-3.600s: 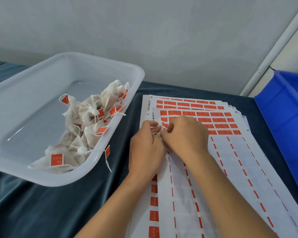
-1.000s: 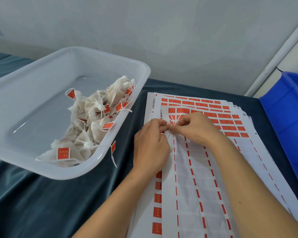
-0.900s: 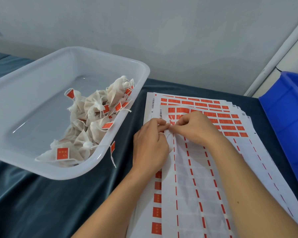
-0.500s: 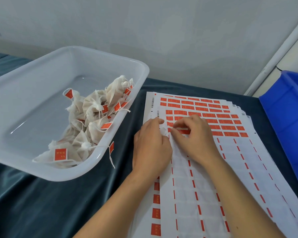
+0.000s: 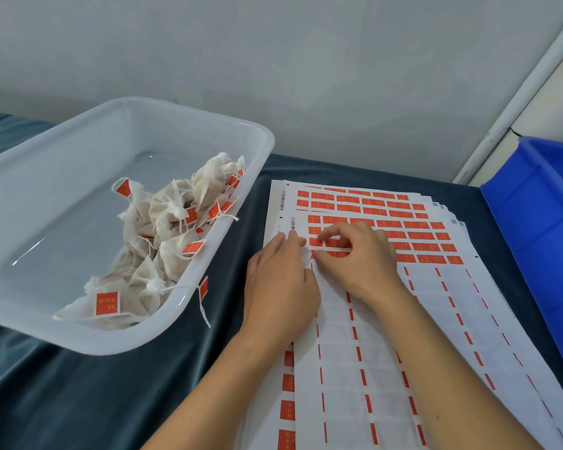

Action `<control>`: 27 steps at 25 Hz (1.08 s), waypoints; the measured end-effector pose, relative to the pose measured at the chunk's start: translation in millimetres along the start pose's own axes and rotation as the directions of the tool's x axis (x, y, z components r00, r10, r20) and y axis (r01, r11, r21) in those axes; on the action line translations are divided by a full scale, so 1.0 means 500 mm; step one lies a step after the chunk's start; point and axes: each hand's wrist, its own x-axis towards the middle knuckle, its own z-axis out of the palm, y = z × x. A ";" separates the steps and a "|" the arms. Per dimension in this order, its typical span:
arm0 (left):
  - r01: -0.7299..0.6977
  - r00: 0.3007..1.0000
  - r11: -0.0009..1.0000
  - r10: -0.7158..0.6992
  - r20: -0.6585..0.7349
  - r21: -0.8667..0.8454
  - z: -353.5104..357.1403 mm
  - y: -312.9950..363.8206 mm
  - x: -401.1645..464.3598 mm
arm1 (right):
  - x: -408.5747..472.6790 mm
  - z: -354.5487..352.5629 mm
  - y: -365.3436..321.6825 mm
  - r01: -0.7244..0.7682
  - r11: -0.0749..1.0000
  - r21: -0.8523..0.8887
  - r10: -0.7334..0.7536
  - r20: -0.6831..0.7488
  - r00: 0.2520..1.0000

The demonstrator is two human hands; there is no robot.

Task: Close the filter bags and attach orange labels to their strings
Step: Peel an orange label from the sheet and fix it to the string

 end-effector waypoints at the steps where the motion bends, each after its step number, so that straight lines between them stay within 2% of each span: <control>1: -0.019 1.000 1.000 0.019 0.000 0.019 -0.002 0.000 0.001 | 0.005 -0.003 -0.002 -0.013 1.000 0.007 0.012 0.019 1.000; 6: -0.120 0.991 0.982 0.111 0.074 0.143 -0.011 0.000 0.009 | 0.018 -0.012 -0.006 -0.024 0.998 0.050 0.018 0.111 0.994; 8: -0.137 0.987 0.981 0.123 0.100 0.136 -0.015 -0.003 0.012 | 0.017 -0.014 -0.002 -0.001 0.999 0.050 -0.005 0.120 0.993; 11: -0.128 0.987 0.991 0.125 0.101 0.026 -0.022 -0.010 0.011 | 0.015 -0.012 0.000 0.027 0.999 0.037 -0.030 0.112 0.993; 14: -0.062 0.992 0.993 0.073 0.106 -0.103 -0.025 -0.013 0.008 | 0.014 -0.006 0.002 0.042 0.999 0.023 -0.044 0.094 0.995; 23: 0.028 0.986 0.972 0.012 0.169 -0.233 -0.015 -0.022 0.013 | 0.008 -0.012 0.012 0.078 0.990 0.118 -0.088 0.074 0.993; 27: 0.058 0.995 0.894 -0.017 0.097 -0.444 -0.011 -0.024 0.020 | 0.001 -0.009 0.008 0.109 0.991 0.075 -0.113 0.063 0.992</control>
